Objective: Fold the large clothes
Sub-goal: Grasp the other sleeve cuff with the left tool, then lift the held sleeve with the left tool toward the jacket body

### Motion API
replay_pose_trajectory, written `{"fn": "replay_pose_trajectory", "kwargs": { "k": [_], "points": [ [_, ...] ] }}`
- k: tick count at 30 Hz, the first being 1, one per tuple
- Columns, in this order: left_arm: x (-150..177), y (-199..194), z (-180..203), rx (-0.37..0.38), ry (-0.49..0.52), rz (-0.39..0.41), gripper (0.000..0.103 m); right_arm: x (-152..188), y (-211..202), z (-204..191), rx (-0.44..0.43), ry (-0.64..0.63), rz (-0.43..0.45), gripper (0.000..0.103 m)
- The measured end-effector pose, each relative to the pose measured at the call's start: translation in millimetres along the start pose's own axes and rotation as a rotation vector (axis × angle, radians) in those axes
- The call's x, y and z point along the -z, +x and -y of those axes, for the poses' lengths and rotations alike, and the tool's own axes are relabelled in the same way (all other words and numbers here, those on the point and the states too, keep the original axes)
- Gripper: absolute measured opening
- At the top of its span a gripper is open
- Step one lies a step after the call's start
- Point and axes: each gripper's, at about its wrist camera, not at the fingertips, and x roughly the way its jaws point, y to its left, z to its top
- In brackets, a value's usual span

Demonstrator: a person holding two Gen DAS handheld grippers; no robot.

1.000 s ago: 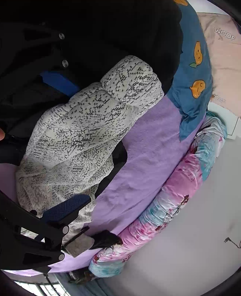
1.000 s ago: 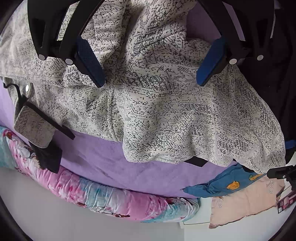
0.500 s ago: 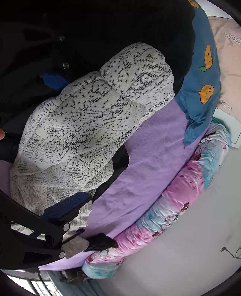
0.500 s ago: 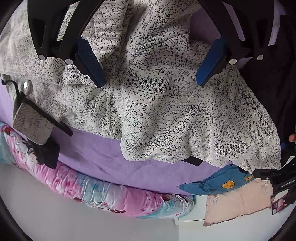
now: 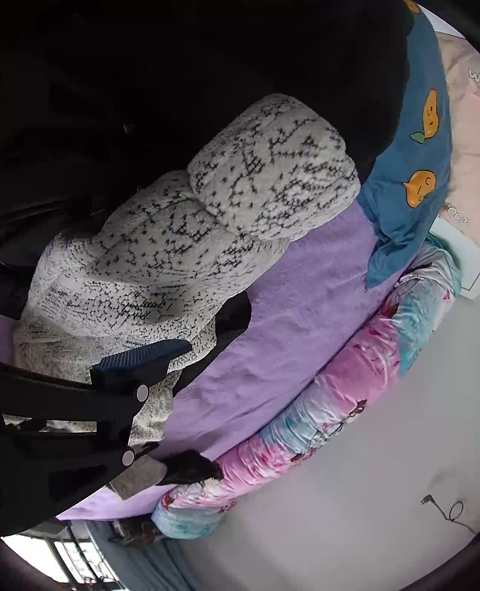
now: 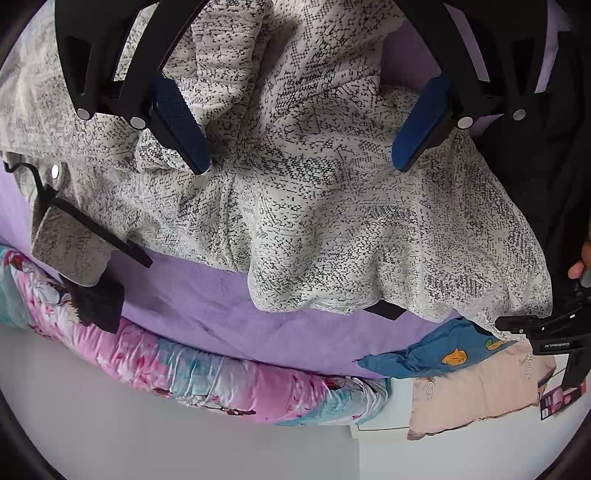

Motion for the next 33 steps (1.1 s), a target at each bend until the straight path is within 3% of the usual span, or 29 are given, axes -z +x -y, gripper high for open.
{"fn": "replay_pose_trajectory", "kwargs": {
  "k": [9, 16, 22, 27, 33],
  "points": [
    [-1, 2, -7, -0.023, -0.019, -0.013, 0.019, 1, -16, 10, 0.035, 0.022, 0.036, 0.096],
    [1, 0, -8, -0.017, -0.019, 0.000, 0.013, 6, -16, 29, 0.069, 0.081, 0.011, 0.096],
    [1, -4, -5, -0.006, -0.001, 0.004, 0.011, 13, -12, 41, 0.175, 0.102, -0.012, 0.096],
    [-2, -21, 11, 0.017, 0.025, 0.043, 0.010, 28, 20, 56, 0.216, 0.140, -0.165, 0.096],
    [-3, -63, 68, 0.087, 0.132, 0.112, 0.009, 35, 46, 57, 0.222, 0.115, -0.232, 0.097]
  ]
}}
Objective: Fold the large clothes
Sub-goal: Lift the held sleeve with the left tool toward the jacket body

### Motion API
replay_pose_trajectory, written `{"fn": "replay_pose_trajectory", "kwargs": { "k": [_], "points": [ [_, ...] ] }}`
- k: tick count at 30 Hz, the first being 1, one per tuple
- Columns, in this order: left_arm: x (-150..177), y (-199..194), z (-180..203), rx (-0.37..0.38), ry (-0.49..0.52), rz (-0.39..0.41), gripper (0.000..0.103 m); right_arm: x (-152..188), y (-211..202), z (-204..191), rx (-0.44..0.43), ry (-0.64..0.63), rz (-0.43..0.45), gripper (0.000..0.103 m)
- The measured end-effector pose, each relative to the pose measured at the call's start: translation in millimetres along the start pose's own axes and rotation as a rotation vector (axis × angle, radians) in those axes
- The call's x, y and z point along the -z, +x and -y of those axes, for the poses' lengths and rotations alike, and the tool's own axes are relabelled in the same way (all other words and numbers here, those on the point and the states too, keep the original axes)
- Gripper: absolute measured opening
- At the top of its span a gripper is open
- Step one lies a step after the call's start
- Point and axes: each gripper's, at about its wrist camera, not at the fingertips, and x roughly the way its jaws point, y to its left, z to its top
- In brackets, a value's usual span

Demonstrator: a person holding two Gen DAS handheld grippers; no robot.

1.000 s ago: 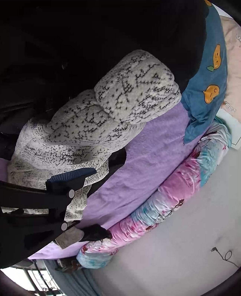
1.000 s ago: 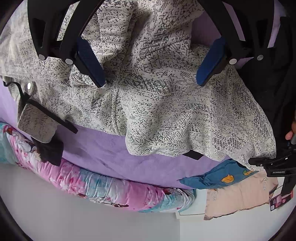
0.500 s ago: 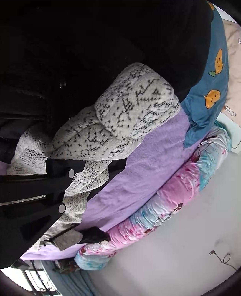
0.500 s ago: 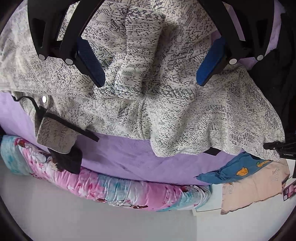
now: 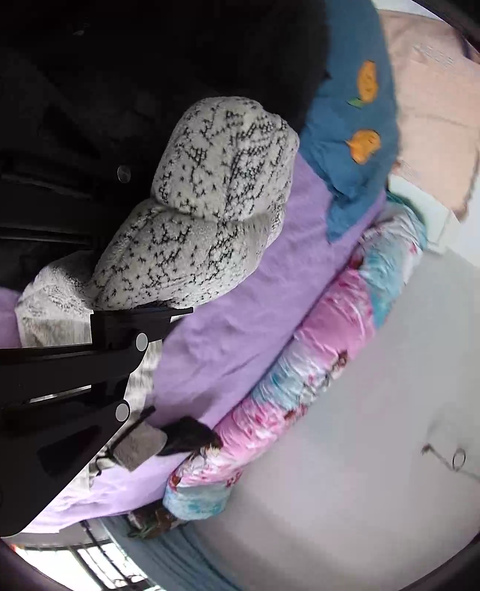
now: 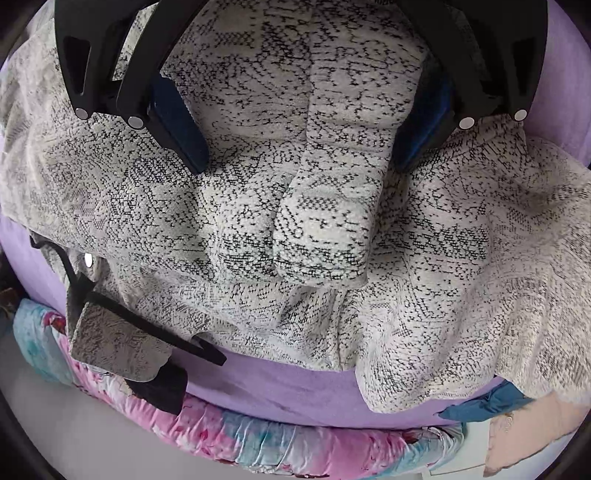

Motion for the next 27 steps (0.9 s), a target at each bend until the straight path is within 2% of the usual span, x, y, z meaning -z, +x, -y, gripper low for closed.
{"fn": "replay_pose_trajectory", "kwargs": {
  "k": [9, 14, 22, 25, 27],
  "points": [
    [-4, -56, 102, 0.090, 0.193, 0.069, 0.009, -5, 7, -1, 0.013, -0.016, -0.010, 0.097],
    [2, -76, 156, 0.128, 0.302, 0.068, 0.009, 1, 4, -6, 0.020, -0.011, 0.010, 0.097],
    [35, -85, 238, 0.173, 0.476, 0.040, 0.009, 10, -4, -5, 0.002, 0.004, 0.028, 0.097],
    [44, -83, 269, 0.197, 0.526, 0.027, 0.009, 15, -12, 8, -0.064, 0.048, 0.056, 0.097],
    [51, -80, 292, 0.204, 0.572, 0.016, 0.009, 20, -25, 23, -0.149, 0.107, 0.086, 0.096]
  ]
}}
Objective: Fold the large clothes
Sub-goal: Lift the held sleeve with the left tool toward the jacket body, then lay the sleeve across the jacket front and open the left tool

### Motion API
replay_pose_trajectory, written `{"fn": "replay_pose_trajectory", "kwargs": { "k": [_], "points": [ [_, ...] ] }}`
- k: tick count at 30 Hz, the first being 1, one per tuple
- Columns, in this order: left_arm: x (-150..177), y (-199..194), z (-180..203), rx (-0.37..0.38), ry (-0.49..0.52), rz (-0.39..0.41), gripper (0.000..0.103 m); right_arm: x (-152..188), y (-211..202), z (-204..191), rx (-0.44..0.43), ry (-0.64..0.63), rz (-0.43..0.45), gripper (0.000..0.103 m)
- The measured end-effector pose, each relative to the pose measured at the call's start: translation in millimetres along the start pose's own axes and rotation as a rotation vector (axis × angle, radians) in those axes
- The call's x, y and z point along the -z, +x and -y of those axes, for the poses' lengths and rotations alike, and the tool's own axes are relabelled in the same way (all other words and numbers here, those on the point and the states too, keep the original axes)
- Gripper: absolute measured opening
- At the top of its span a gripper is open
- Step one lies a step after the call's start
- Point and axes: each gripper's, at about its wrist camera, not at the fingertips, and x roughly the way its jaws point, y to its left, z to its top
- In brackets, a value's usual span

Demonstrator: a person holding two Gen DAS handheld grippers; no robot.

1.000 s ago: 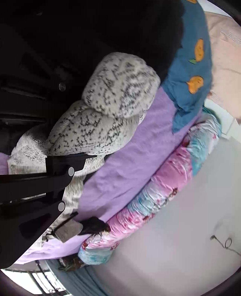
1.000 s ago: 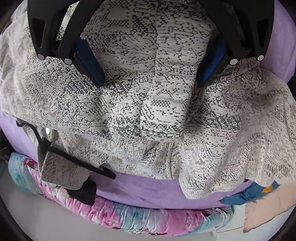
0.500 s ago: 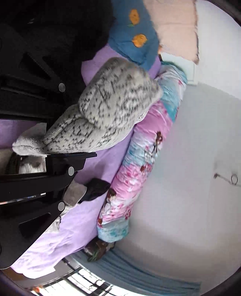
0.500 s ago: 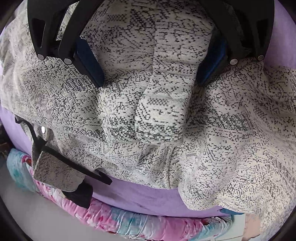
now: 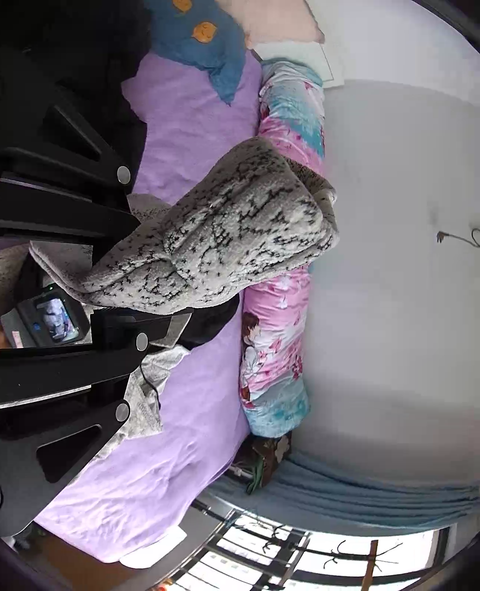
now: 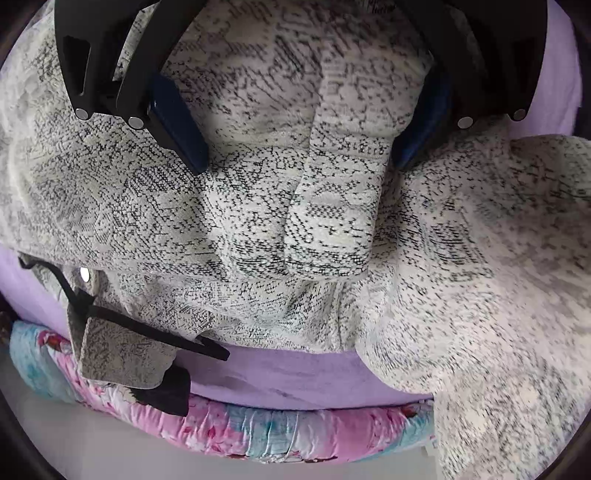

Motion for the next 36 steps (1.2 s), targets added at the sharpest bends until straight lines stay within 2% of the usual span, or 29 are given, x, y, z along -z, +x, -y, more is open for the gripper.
{"fn": "replay_pose_trajectory", "kwargs": {
  "k": [3, 6, 8, 10, 13, 15, 18, 21, 23, 25, 26, 28, 31, 33, 34, 36],
  "points": [
    [-3, 14, 37, 0.024, 0.072, -0.029, 0.010, 6, -36, 30, -0.089, 0.092, 0.045, 0.096],
    [3, 34, 75, 0.052, 0.127, -0.070, 0.010, 11, -78, 67, -0.103, 0.102, 0.088, 0.096],
    [11, 50, 95, 0.098, 0.121, -0.103, 0.010, 12, -98, 97, -0.088, 0.113, 0.099, 0.096],
    [20, 68, 113, 0.156, 0.099, -0.137, 0.010, 19, -116, 132, -0.110, 0.145, 0.091, 0.096],
    [35, 88, 143, 0.168, 0.122, -0.167, 0.010, 34, -133, 175, -0.187, 0.171, 0.079, 0.096],
    [41, 97, 152, 0.171, 0.107, -0.183, 0.010, 41, -131, 188, -0.271, 0.206, 0.072, 0.096],
    [40, 97, 151, 0.163, 0.104, -0.187, 0.010, 40, -114, 177, -0.298, 0.233, 0.063, 0.096],
    [36, 98, 152, 0.159, 0.136, -0.195, 0.010, 45, -111, 179, -0.323, 0.341, 0.060, 0.096],
    [36, 97, 150, 0.152, 0.116, -0.187, 0.010, 44, -114, 181, -0.280, 0.303, 0.063, 0.096],
    [34, 91, 143, 0.138, 0.089, -0.163, 0.010, 39, -112, 174, -0.193, 0.238, 0.071, 0.096],
    [32, 86, 139, 0.125, 0.080, -0.146, 0.010, 35, -106, 170, -0.185, 0.228, 0.061, 0.096],
    [25, 75, 128, 0.106, 0.056, -0.122, 0.010, 23, -91, 151, -0.201, 0.203, 0.042, 0.096],
    [13, 60, 111, 0.072, 0.039, -0.097, 0.011, 7, -65, 110, -0.156, 0.119, 0.040, 0.096],
    [7, 53, 105, 0.053, 0.034, -0.092, 0.011, 2, -45, 84, -0.086, 0.076, 0.002, 0.096],
    [6, 51, 102, 0.047, 0.039, -0.093, 0.011, 1, -37, 75, -0.088, 0.069, -0.012, 0.096],
    [4, 50, 102, 0.037, 0.055, -0.103, 0.011, 2, -27, 59, -0.032, 0.039, -0.013, 0.097]
  ]
}}
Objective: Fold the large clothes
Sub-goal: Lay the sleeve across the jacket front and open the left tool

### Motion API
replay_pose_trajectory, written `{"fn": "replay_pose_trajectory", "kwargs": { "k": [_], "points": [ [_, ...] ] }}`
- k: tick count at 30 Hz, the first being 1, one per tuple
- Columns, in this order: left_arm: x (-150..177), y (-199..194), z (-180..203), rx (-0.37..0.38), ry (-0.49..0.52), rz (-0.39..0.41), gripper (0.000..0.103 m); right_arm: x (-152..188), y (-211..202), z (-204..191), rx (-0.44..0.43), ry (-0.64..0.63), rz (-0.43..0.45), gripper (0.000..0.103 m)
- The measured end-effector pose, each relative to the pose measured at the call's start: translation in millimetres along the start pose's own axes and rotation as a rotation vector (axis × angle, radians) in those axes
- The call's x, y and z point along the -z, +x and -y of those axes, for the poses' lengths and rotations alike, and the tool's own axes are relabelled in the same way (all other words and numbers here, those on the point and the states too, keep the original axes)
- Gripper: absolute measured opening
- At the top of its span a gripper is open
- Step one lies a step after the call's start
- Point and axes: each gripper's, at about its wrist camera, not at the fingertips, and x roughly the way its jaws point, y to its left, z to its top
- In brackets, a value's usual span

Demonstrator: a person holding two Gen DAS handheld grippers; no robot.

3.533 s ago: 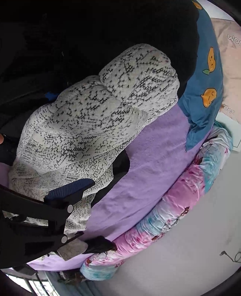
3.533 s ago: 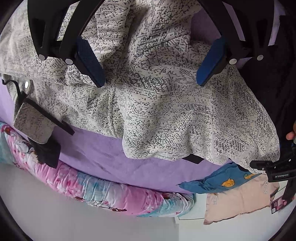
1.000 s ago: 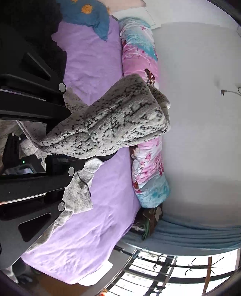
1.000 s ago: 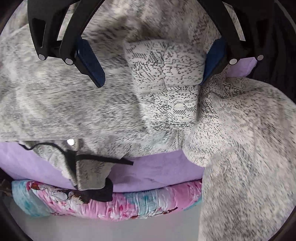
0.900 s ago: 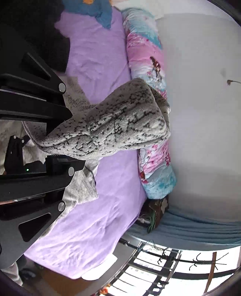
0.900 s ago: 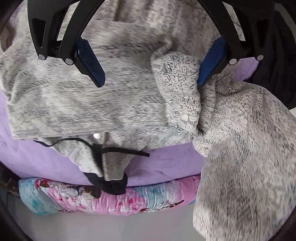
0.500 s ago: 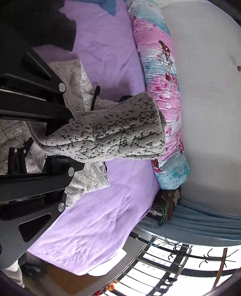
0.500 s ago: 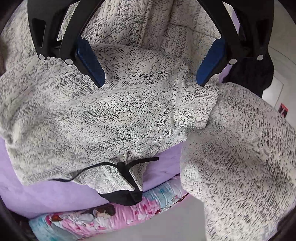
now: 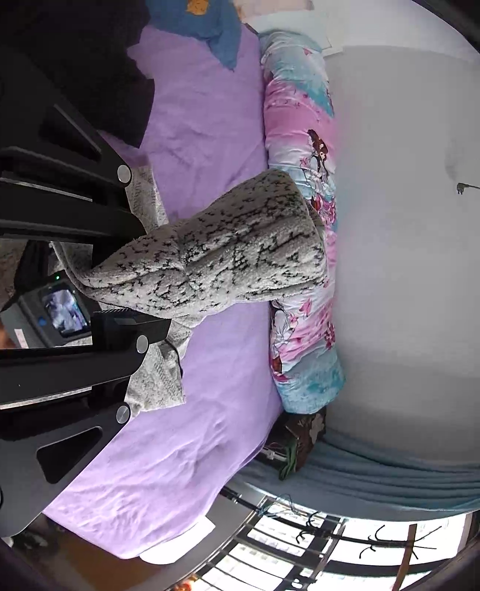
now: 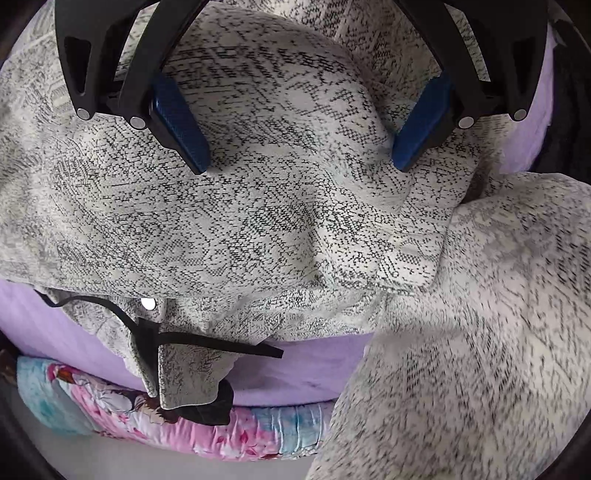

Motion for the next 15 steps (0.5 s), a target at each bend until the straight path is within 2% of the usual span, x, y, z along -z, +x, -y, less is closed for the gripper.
{"fn": "replay_pose_trajectory", "kwargs": {
  "k": [4, 7, 10, 12, 15],
  "points": [
    [1, 2, 7, 0.012, 0.033, -0.020, 0.011, 9, 11, -11, 0.064, -0.035, 0.019, 0.097],
    [2, 10, 16, 0.032, 0.055, -0.034, 0.011, 13, -6, 4, -0.011, -0.002, 0.023, 0.096],
    [8, 22, 30, 0.052, 0.070, -0.049, 0.011, 18, -37, 42, -0.084, 0.043, 0.043, 0.096],
    [14, 33, 44, 0.067, 0.084, -0.062, 0.011, 19, -53, 73, -0.077, 0.061, 0.048, 0.096],
    [25, 48, 62, 0.090, 0.096, -0.076, 0.011, 24, -87, 125, -0.115, 0.077, 0.056, 0.096]
  ]
}}
